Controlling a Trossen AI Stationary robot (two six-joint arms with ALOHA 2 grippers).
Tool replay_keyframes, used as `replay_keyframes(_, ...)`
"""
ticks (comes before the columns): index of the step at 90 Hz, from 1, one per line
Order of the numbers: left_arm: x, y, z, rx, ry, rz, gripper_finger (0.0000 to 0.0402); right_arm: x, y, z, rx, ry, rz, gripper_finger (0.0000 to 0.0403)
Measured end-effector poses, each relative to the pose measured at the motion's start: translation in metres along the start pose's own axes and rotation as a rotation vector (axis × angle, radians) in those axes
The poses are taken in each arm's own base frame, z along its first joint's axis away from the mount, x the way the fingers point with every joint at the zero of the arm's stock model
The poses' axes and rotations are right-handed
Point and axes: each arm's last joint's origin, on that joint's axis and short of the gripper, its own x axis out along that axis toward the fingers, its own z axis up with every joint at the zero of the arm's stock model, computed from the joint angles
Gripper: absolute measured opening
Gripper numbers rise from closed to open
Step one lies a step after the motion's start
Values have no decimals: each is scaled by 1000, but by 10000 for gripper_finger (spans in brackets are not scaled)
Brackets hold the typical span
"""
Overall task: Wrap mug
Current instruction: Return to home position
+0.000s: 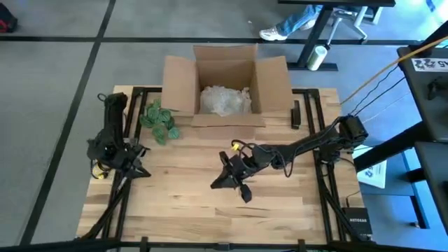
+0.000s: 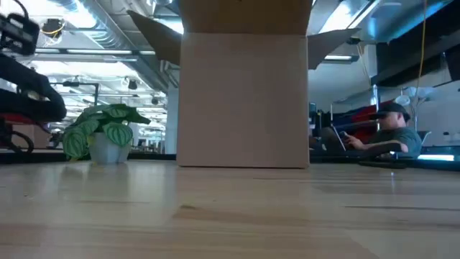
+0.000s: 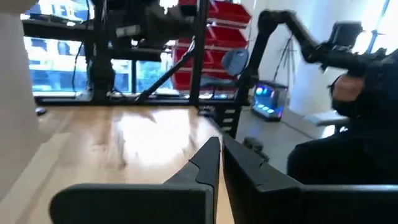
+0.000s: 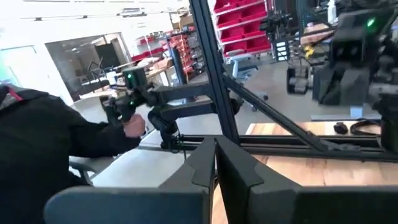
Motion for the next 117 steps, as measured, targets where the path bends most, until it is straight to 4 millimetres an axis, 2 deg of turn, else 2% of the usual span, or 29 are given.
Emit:
replay_keyframes(27, 11, 18, -5, -79, -7, 302, 0, -1, -5, 2, 0, -10, -20, 0)
replay_keyframes(43, 18, 29, -4, -74, -29, 414, 0, 0, -5, 1, -5, -28, -16, 0)
replay_keyframes(67, 26, 42, 0, -43, -45, 404, 0, 6, -10, -9, 33, -15, -16, 0)
replay_keyframes(95, 32, 59, 2, 42, -44, 390, 0, 10, -7, 5, 27, 4, 143, 0)
replay_keyframes(117, 33, 76, 2, 71, -23, 365, 0, 10, -6, 3, 60, 35, 176, 0)
